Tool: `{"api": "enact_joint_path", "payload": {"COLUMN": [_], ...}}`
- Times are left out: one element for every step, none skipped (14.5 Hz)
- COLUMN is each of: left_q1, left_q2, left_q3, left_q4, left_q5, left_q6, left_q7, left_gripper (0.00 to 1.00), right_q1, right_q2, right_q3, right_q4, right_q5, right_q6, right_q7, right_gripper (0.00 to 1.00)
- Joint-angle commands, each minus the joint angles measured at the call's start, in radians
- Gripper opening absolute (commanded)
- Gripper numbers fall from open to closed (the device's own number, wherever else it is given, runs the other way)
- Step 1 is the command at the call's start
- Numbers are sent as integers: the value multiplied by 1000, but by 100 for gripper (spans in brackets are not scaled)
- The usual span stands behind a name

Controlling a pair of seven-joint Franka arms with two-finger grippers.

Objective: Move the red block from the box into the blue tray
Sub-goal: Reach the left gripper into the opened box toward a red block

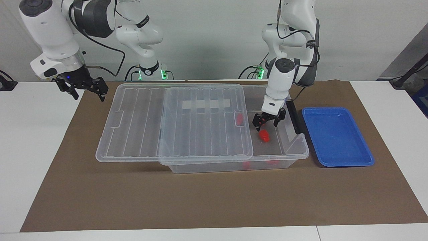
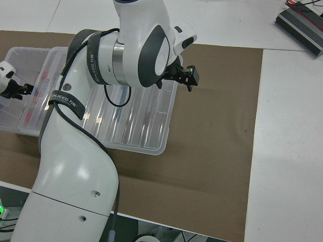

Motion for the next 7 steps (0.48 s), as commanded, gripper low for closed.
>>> {"api": "enact_joint_path", "payload": {"left_q1": [-2,-8,-11,-11,-5,-4,-4], "left_q2": [30,39,44,44,44,44,47], "left_q3": [4,4,4,4,4,4,4], "left_q4": [-26,-26,-26,-27,-32,-41,-44], "left_q5": [19,19,19,19,19,19,19], "left_q6": [75,81,83,83,83,87,100], "left_q7": [-57,-74,-76,-76,-74,-72,-71], "left_gripper": [100,100,100,100,100,100,100], "right_q1": [-12,-6,1,1,-1,-5,-10], "right_q2": [-2,-6,0,6,9,6,3], "right_q3": [7,13,15,15,13,13,13], "right_q4": [27,49,86,123,138,131,125], "right_q5": [27,27,30,42,61,68,76], "right_q6": [-25,-45,-89,-143,-181,-192,-199], "right_q7": [-24,-23,-15,6,26,31,32], "right_gripper": [100,100,100,100,100,100,100]}}
